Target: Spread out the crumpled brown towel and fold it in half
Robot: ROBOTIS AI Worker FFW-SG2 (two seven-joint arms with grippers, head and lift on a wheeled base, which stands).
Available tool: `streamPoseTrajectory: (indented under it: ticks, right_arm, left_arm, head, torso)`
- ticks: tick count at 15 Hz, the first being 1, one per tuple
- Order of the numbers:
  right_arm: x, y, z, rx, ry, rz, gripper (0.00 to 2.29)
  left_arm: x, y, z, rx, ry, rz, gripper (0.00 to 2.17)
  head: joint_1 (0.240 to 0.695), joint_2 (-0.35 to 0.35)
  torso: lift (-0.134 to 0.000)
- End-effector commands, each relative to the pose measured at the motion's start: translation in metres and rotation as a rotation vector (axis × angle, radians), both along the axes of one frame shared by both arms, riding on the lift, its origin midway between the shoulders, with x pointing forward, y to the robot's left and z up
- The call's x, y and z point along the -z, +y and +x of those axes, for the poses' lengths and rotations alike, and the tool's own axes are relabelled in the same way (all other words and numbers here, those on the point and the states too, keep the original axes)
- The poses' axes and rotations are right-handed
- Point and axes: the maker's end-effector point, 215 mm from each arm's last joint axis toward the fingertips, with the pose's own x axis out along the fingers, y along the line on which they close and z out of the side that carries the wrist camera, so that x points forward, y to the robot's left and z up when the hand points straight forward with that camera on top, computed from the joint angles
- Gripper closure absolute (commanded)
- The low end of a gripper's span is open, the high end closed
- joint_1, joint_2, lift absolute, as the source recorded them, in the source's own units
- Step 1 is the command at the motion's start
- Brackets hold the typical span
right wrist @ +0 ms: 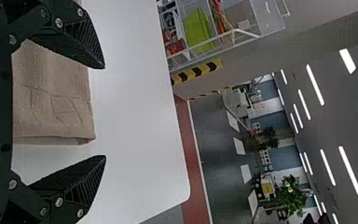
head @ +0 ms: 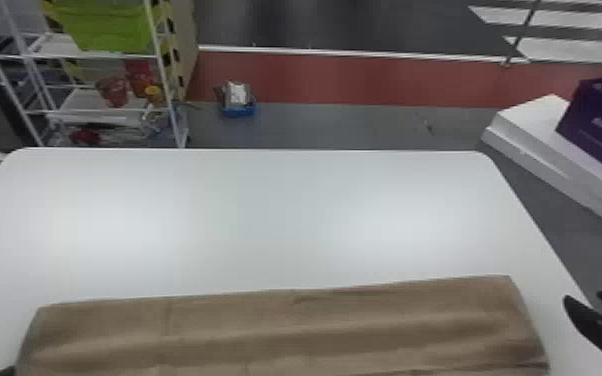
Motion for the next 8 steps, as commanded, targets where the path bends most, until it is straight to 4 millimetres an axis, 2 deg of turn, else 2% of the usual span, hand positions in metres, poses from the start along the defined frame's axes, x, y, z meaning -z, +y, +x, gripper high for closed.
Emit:
streamPoseTrajectory:
  ticks: [1,4,6,8]
  right_arm:
    - [-0.004,0.023,0.001,-0.046,-0.005,-0.008,0.25]
    - [-0.005,0.062,0.007,-0.158,-0.051,-0.18,0.25]
    - [-0.003,0.076,0.007,-0.209,-0.061,-0.196,0.29]
    - [-0.001,0.093,0.003,-0.262,-0.081,-0.233,0.29]
  left_arm:
    - [0.017,-0.019,-0.007,0.025,0.044,-0.008,0.02]
    - [0.022,-0.033,-0.011,0.052,0.062,0.006,0.03]
    - [0.021,-0.038,-0.007,0.06,0.051,0.016,0.06]
    - [0.022,-0.048,-0.004,0.081,0.048,0.008,0.23]
  head:
    - [0.695,-0.059]
    - [0.695,-0.044]
    - [0.695,-0.012]
    - [0.695,0.012]
  torso:
    - [-0.124]
    - [-0.124]
    - [-0.124]
    - [-0.124]
